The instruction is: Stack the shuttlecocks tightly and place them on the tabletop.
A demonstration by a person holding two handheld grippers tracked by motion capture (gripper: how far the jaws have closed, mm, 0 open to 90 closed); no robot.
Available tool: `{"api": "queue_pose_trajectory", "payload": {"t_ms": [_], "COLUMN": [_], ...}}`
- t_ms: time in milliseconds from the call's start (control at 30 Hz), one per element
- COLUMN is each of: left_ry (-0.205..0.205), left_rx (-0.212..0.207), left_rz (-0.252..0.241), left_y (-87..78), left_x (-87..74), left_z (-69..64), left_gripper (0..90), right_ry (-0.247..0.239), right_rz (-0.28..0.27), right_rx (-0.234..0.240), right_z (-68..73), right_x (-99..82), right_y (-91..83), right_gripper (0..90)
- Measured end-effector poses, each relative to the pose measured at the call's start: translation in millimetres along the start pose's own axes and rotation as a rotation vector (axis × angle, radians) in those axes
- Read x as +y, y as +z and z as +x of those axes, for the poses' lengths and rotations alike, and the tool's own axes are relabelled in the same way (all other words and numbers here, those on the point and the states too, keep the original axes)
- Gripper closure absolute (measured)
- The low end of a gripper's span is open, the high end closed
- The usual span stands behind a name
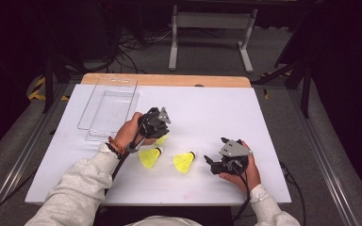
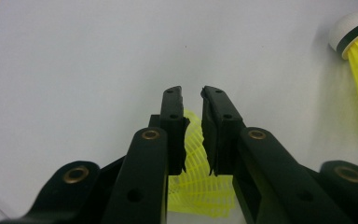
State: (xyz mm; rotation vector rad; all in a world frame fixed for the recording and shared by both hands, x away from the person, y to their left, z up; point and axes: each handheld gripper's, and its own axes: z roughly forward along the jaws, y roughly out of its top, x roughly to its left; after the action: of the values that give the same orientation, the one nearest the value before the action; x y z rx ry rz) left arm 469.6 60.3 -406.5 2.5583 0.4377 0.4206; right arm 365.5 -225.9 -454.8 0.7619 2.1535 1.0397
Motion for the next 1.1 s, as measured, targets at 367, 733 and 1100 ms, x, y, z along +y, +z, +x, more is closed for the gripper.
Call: {"api": "queue_pose_trajectory", "payload": {"t_ms": [367, 733, 1100], "left_ry": [-0.058, -0.093, -0.093], "left_rx": [0.018, 0.032, 0.03], "left_rz": [-0.009, 0.005, -0.02], "left_y": [7.0, 13.9, 12.2], "left_x": [2.9, 10.6, 13.8], "left_z": [8.6, 14.0, 11.5], "left_gripper": [77.2, 75.9, 72.8], "right_ry": [-0.01, -0.011, -0.011], "right_rz": [0.01, 0.014, 0.015], "right_rx": [0.012, 0.019, 0.025], "right_z": [1.3, 1.3, 1.3], "right_x": [-0.4, -0.8, -0.6], "right_y": [0.9, 1.3, 1.8], "right_gripper": [12.4, 12.4, 12.5]}}
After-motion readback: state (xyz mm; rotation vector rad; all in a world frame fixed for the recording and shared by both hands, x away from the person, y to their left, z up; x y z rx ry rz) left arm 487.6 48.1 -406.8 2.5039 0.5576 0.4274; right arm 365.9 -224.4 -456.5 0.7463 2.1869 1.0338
